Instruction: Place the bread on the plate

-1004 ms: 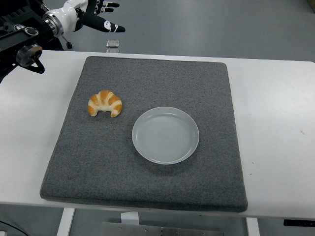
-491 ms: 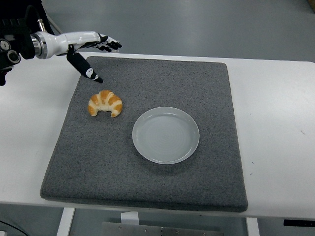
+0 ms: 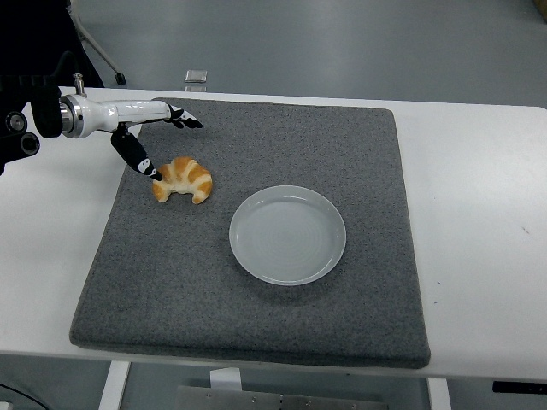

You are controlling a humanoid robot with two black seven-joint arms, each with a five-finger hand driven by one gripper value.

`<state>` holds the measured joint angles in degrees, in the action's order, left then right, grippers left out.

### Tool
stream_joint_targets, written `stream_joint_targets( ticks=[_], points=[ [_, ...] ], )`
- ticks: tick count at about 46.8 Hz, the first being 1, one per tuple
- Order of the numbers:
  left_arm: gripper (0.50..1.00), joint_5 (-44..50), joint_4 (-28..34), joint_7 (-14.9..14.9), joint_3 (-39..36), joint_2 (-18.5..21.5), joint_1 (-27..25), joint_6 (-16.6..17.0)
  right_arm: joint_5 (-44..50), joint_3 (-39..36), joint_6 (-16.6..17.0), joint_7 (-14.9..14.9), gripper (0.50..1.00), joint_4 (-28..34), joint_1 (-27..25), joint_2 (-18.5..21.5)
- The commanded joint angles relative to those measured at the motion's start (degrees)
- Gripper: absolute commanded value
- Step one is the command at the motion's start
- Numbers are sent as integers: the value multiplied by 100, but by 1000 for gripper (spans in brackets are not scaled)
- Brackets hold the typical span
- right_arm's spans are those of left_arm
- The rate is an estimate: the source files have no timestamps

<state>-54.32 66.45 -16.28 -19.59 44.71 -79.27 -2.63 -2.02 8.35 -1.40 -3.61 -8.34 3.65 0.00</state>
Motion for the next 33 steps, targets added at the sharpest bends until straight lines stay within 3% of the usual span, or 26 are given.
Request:
stream_joint_targets(
  ticks=[1, 26, 33],
  points=[
    [988, 0, 0, 2, -1, -15, 130, 113, 0, 0, -1, 1, 930, -1, 4, 0],
    [975, -9, -255, 11, -10, -445, 561, 781, 0, 0, -1, 1, 932, -1, 4, 0],
    [966, -9, -325, 11, -10, -533, 597, 799, 0, 0, -1, 1, 932, -1, 4, 0]
  ],
)
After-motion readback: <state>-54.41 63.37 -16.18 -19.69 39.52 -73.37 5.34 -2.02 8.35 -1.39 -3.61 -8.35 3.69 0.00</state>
